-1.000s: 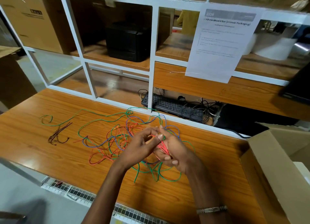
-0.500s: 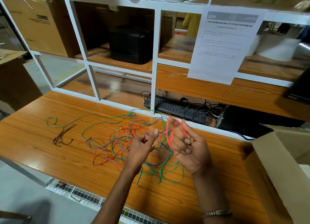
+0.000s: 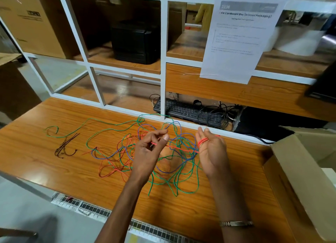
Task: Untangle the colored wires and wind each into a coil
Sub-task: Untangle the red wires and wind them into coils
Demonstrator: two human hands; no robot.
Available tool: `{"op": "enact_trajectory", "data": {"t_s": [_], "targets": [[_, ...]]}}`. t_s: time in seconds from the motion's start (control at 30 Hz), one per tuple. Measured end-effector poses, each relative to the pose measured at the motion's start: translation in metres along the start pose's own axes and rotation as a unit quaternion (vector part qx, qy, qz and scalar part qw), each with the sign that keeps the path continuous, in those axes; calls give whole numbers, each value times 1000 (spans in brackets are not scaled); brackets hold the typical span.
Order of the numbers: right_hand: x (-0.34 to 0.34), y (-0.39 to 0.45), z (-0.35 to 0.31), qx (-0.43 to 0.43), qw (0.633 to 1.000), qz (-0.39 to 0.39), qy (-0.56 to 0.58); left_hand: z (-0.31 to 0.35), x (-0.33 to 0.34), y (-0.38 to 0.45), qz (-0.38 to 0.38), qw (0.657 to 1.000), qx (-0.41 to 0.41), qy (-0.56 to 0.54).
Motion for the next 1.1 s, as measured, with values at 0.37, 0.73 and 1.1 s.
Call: {"op": "enact_trajectory", "data": {"t_s": [0.37,0.73,1.1], "targets": [[28,-54,84,348,803,-224,-428,-19,3,15,-7,997,24,69],[91,-88,76,399,783,-477,1,-44,21,-2,-49,995,-90,14],[61,-15,-16,96,965,-241,34,-104,24,-21,-24,976,-213,-38]]}}
Point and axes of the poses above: each hand's wrist, its own y-axis towards the middle knuckle, its own x-axis out of the palm, z = x × y, the point moved 8 cm from there along y, towards the middle knuckle, and after that the axes turned 7 degrees about -z, right-handed, at the moved point
